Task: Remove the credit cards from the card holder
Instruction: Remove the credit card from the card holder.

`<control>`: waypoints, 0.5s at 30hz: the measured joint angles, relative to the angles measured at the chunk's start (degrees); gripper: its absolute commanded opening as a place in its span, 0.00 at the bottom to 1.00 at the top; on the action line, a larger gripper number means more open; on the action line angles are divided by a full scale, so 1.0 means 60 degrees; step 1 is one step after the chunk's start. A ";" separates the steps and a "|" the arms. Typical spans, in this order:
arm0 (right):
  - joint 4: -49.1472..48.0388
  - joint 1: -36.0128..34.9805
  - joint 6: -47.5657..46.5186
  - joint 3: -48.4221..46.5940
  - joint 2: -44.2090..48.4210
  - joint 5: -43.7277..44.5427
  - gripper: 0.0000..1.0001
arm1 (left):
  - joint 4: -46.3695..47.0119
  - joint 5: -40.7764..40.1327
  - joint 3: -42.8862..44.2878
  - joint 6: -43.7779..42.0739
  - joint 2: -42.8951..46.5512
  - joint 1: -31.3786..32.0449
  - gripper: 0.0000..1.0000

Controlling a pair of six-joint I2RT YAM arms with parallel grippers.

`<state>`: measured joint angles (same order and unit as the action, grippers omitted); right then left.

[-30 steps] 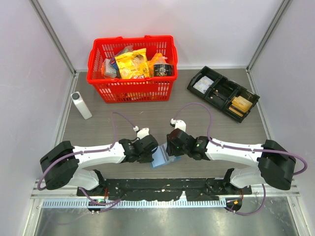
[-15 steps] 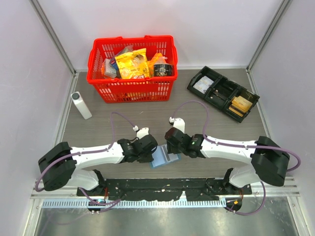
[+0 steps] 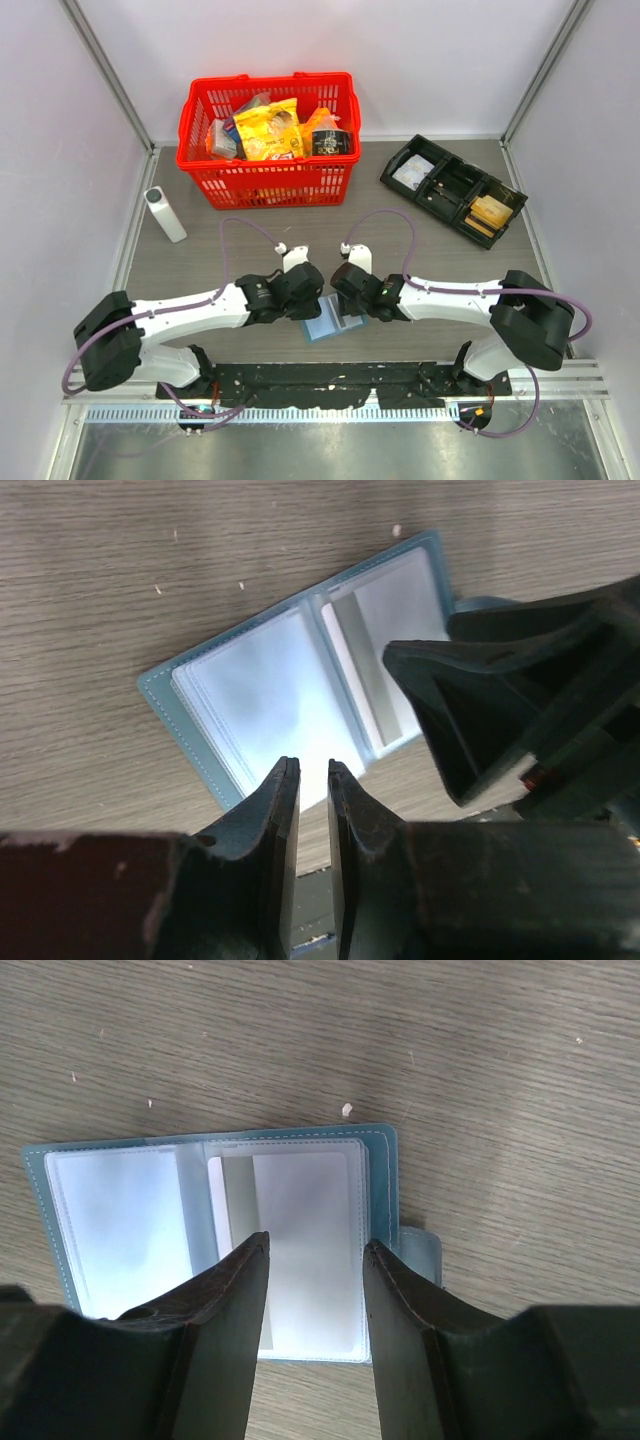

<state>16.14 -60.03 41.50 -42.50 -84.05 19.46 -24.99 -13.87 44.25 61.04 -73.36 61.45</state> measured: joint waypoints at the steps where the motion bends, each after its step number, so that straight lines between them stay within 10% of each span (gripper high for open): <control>1: -0.0015 0.0004 0.0000 0.0004 -0.0018 -0.0007 0.48 | 0.0040 -0.0004 0.0011 -0.0025 -0.0182 0.0000 0.21; 15: -0.0211 0.0007 0.0004 0.0058 -0.0062 -0.0117 0.47 | 0.0142 -0.0004 -0.0131 -0.0007 -0.1239 0.0007 0.21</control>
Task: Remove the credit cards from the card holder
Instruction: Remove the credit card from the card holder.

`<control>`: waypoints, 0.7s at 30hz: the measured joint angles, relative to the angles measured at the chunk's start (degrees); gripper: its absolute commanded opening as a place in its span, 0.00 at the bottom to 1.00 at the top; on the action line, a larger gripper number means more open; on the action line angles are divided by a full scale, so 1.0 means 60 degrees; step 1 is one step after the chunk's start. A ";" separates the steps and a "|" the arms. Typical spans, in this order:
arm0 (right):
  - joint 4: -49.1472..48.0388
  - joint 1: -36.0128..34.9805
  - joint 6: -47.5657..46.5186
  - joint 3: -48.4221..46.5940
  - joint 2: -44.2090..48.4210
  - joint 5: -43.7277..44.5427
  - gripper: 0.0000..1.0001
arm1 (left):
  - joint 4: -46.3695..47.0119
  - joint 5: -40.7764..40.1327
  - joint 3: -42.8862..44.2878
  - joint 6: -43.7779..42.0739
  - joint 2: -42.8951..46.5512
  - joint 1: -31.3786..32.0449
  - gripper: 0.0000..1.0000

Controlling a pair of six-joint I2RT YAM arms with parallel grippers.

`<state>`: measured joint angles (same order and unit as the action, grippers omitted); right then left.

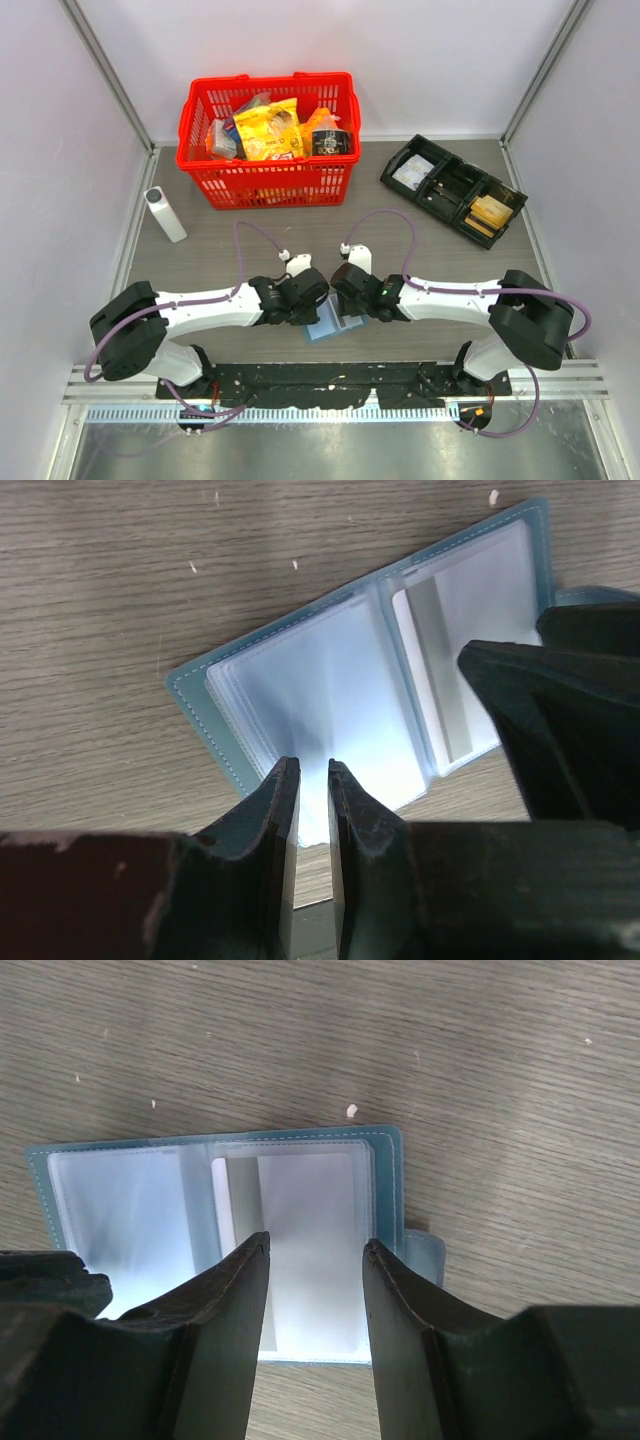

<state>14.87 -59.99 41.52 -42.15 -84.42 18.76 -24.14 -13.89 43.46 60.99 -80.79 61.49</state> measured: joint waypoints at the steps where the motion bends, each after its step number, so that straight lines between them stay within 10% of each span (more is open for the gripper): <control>1: 0.0033 0.0000 0.0004 0.0000 0.0000 0.0040 0.47 | 0.0011 0.0000 -0.0040 0.0007 -0.0004 0.0000 0.21; 21: 0.0138 0.0000 0.0033 0.0000 -0.0044 0.0007 0.45 | 0.0036 0.0044 -0.0251 0.0025 -0.0142 0.0000 0.21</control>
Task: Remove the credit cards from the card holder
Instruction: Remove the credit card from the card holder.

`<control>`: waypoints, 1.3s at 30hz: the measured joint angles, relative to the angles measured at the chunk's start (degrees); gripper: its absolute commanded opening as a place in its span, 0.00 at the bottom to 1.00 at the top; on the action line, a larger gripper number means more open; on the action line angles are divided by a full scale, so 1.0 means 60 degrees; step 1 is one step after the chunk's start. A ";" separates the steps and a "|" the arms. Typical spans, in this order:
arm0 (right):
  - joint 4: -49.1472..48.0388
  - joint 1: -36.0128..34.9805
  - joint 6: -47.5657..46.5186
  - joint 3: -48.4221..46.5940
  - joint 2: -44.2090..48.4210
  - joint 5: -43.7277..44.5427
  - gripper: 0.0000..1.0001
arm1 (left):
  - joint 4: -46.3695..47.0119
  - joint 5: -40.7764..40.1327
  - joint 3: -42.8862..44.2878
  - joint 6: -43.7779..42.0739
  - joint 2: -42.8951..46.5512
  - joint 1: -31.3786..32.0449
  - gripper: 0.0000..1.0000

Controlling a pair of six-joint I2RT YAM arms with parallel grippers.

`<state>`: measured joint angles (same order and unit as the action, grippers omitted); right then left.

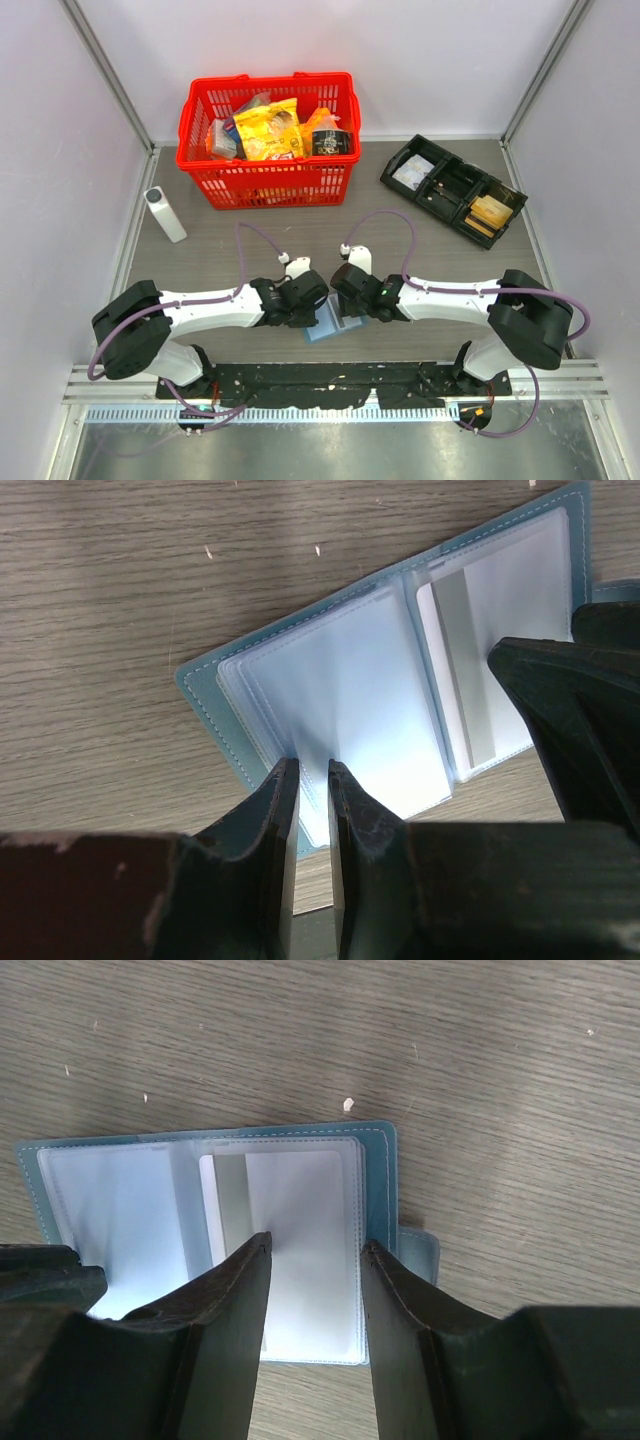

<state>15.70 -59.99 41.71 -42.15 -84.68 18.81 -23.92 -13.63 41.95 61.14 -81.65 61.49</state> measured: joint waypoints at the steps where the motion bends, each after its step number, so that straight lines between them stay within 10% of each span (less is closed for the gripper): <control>1: -0.0004 0.0000 -0.0007 0.0000 0.0004 -0.0018 0.44 | 0.0007 0.0015 0.0000 0.0000 0.0000 0.0000 0.21; 39: -0.0969 -0.0055 -0.0404 -0.0007 0.1155 -0.2291 0.33 | 0.0240 0.0124 -0.0441 0.0342 0.0656 0.0004 0.21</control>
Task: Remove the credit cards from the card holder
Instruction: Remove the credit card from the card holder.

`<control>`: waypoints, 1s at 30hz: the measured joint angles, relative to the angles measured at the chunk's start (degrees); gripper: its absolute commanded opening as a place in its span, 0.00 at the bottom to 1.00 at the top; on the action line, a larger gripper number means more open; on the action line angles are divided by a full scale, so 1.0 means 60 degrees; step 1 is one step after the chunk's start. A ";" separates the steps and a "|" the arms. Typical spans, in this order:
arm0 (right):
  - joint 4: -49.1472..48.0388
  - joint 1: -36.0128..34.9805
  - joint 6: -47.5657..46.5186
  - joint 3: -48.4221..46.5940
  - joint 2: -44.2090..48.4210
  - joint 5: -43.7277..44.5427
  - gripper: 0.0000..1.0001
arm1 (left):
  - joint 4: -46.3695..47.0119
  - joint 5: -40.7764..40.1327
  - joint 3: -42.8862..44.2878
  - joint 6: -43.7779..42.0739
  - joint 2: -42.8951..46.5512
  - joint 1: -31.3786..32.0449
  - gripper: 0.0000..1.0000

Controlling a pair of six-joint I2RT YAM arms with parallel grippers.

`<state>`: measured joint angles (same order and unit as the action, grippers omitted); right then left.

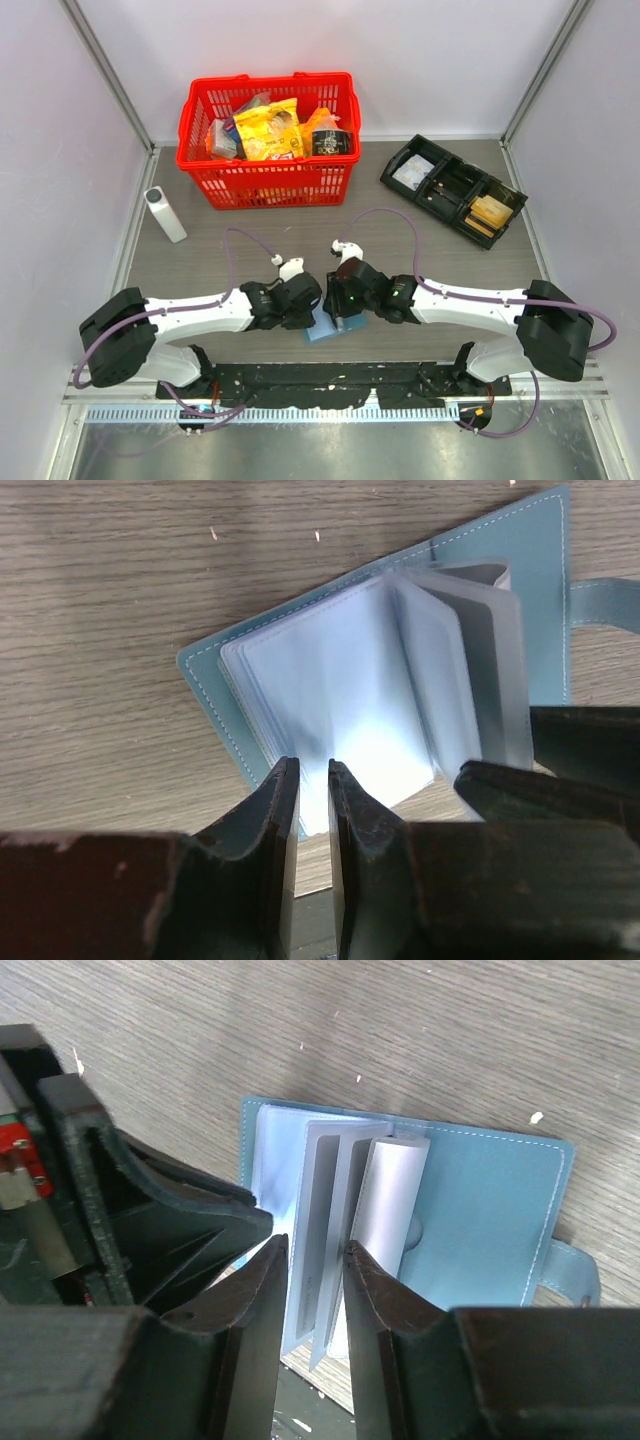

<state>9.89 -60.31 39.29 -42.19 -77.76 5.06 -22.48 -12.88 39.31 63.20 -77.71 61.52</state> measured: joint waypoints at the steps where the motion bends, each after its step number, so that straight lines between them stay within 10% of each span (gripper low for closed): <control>1: 0.0004 0.0000 0.0004 0.0000 0.0000 0.0076 0.33 | 0.0004 -0.0004 -0.0047 0.0047 0.0091 0.0000 0.21; 30: -0.0801 0.0007 0.0080 0.0382 0.0047 -0.0404 0.34 | 0.0011 -0.0433 -0.0390 0.0758 0.1865 0.0000 0.23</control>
<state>5.08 -60.27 39.77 -39.90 -77.47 2.63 -22.41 -15.49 36.97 67.75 -66.52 61.52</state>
